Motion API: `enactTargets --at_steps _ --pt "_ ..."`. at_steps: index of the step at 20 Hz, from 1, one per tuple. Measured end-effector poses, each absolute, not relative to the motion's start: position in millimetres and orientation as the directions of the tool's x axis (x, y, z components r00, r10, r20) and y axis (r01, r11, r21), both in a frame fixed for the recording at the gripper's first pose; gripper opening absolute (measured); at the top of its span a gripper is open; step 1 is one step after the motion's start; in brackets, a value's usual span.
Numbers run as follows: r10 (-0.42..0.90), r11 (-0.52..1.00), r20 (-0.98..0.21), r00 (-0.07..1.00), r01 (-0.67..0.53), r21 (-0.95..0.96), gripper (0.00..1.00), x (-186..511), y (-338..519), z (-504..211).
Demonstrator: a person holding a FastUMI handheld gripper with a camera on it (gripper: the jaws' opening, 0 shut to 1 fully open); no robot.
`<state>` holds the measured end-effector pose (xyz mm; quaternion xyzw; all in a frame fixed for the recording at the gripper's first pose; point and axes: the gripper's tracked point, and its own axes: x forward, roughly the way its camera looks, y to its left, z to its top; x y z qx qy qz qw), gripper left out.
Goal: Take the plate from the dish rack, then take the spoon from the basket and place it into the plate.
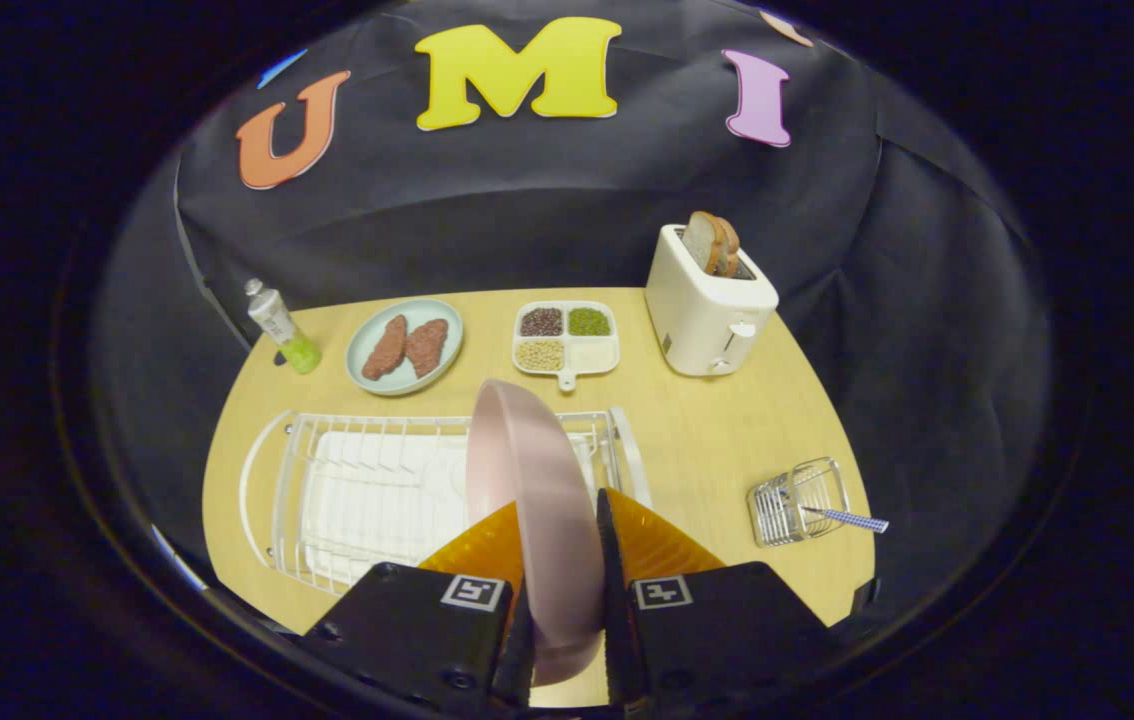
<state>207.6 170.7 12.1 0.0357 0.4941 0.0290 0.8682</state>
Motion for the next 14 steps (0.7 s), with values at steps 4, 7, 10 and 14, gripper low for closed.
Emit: enactTargets --at_steps 4,7,10,14 --pt "0.241 0.97 -0.823 0.514 -0.098 0.223 0.33 152.6 163.9 4.8" --pt "0.344 0.936 -0.792 0.504 -0.121 0.329 0.33 112.7 153.9 -12.5" --pt "0.401 0.908 -0.776 0.487 -0.102 0.406 0.33 74.9 140.6 -47.1" --pt "0.471 0.858 -0.769 0.432 -0.025 0.512 0.33 39.3 126.5 -98.3"
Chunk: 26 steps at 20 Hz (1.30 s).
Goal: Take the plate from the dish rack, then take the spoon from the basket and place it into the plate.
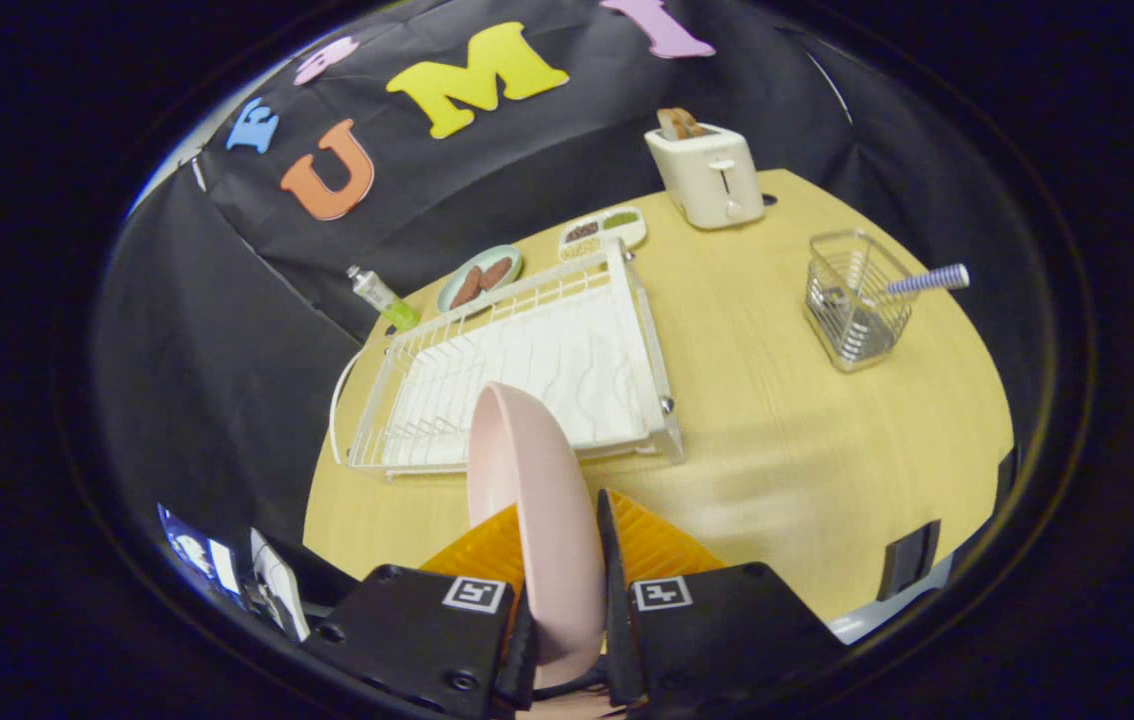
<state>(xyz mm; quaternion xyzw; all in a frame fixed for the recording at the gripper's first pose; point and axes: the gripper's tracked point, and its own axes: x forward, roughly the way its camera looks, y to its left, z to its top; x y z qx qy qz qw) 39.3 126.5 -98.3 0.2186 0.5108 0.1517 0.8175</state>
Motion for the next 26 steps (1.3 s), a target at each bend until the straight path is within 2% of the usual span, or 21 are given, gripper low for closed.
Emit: enactTargets --at_steps 6,15,17,20,23,26 --pt "0.524 0.806 -0.752 0.4 0.053 0.59 0.33 30.5 132.3 -148.3" --pt "0.608 0.721 -0.697 0.38 0.105 0.685 0.36 41.1 145.3 -165.0" --pt "0.605 0.723 -0.696 0.387 0.1 0.684 0.41 43.1 142.4 -164.9" --pt "0.583 0.736 -0.698 0.416 0.093 0.67 0.55 44.7 132.2 -164.7" --pt "0.572 0.742 -0.688 0.447 0.074 0.666 0.66 47.2 127.0 -162.0" --pt "0.546 0.777 -0.671 0.502 -0.003 0.63 0.78 44.3 120.8 -149.5"
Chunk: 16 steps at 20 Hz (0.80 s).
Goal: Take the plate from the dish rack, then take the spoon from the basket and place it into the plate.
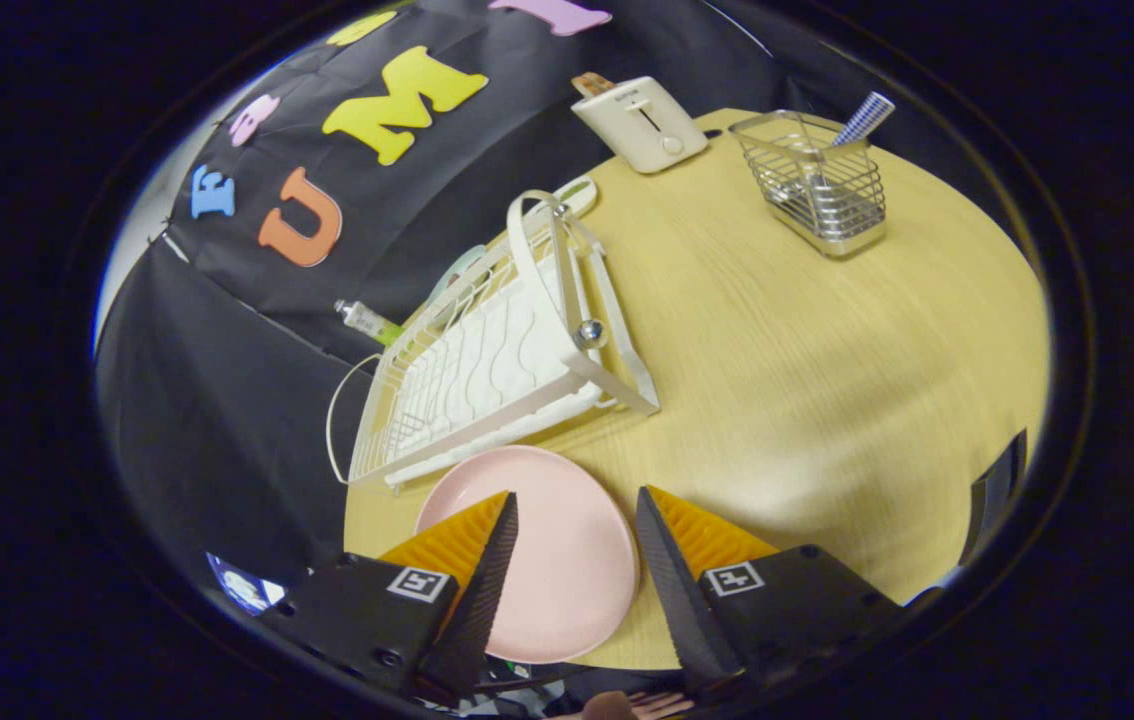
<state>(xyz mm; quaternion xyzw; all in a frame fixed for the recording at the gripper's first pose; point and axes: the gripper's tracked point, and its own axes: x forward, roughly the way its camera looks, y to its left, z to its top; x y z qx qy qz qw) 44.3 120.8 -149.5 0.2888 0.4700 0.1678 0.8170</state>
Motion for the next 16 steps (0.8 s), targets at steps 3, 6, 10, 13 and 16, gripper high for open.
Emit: enactTargets --at_steps 3,6,10,13,16 --pt "0.495 0.826 -0.64 0.589 -0.088 0.557 0.89 40.0 109.9 -131.6" --pt "0.415 0.879 -0.576 0.704 -0.146 0.454 0.92 37.1 89.5 -108.0" --pt "0.235 0.96 -0.435 0.869 -0.137 0.245 0.96 33.5 42.0 -75.3" --pt "0.1 0.99 -0.307 0.947 -0.066 0.121 1.0 26.0 1.3 -59.0" --pt "0.045 0.996 -0.212 0.976 -0.026 0.09 1.0 26.6 -32.5 -55.8"
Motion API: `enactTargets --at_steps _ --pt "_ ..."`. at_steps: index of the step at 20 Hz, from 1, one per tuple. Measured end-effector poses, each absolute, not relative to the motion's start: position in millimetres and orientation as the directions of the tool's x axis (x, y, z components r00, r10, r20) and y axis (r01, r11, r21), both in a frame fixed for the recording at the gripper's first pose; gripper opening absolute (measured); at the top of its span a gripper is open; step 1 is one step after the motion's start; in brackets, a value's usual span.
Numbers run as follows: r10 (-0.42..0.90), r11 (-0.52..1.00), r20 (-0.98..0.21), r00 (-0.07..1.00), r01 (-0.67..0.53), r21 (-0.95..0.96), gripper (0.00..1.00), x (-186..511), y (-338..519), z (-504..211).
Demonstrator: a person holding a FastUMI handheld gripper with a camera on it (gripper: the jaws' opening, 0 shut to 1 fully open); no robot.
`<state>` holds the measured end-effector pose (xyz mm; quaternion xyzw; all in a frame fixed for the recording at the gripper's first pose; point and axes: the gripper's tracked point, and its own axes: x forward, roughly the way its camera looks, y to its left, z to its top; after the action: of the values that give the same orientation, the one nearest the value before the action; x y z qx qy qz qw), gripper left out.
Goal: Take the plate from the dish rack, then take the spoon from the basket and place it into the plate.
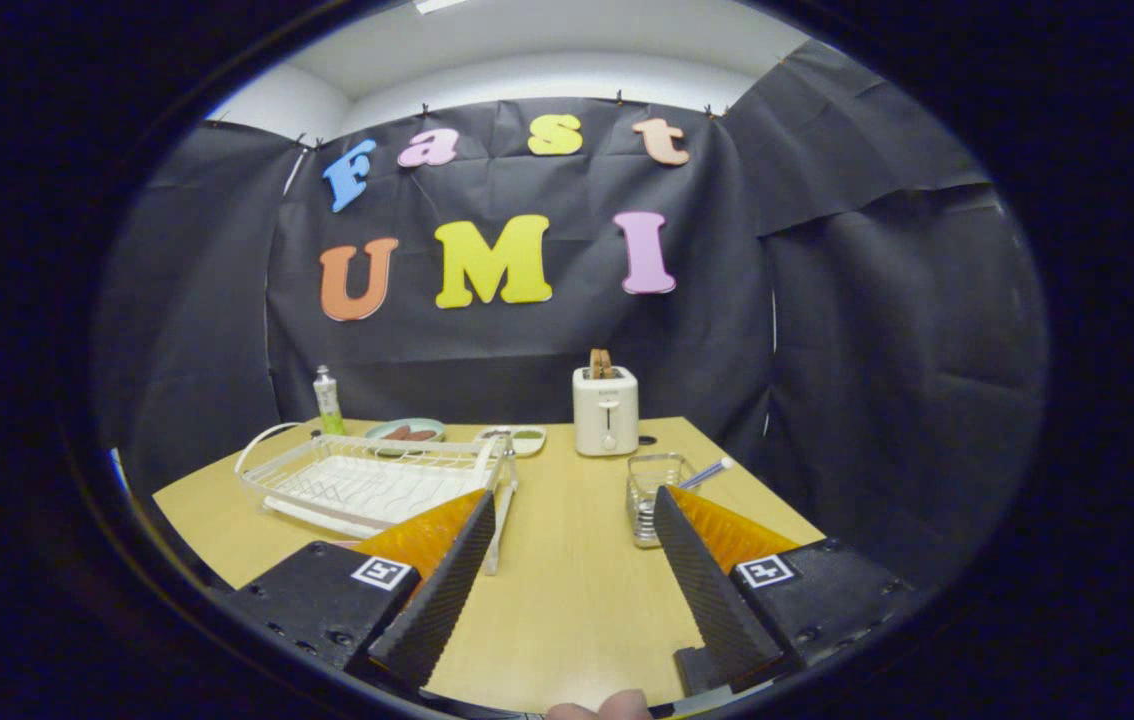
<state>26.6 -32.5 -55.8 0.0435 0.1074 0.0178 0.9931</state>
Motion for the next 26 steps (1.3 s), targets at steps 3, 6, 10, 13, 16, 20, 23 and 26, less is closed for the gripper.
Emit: enactTargets --at_steps 3,6,10,13,16,20,23,26 --pt "-0.009 0.998 -0.145 0.989 0.017 0.053 1.0 39.5 -70.6 -59.7" --pt "-0.003 0.998 -0.141 0.99 0.011 0.06 1.0 68.3 -92.8 -75.8" --pt "0.034 0.992 -0.192 0.981 -0.011 0.122 1.0 118.4 -118.0 -106.7" --pt "0.083 0.975 -0.246 0.966 -0.028 0.219 1.0 152.7 -123.6 -128.0" --pt "0.118 0.957 -0.265 0.957 -0.038 0.288 0.93 176.8 -126.8 -140.8" --pt "0.144 0.947 -0.263 0.954 -0.056 0.316 0.77 193.8 -121.8 -142.5" --pt "0.148 0.952 -0.267 0.952 -0.063 0.301 0.6 201.0 -117.2 -141.4" --pt "0.147 0.951 -0.271 0.951 -0.061 0.302 0.36 204.1 -118.3 -136.0"
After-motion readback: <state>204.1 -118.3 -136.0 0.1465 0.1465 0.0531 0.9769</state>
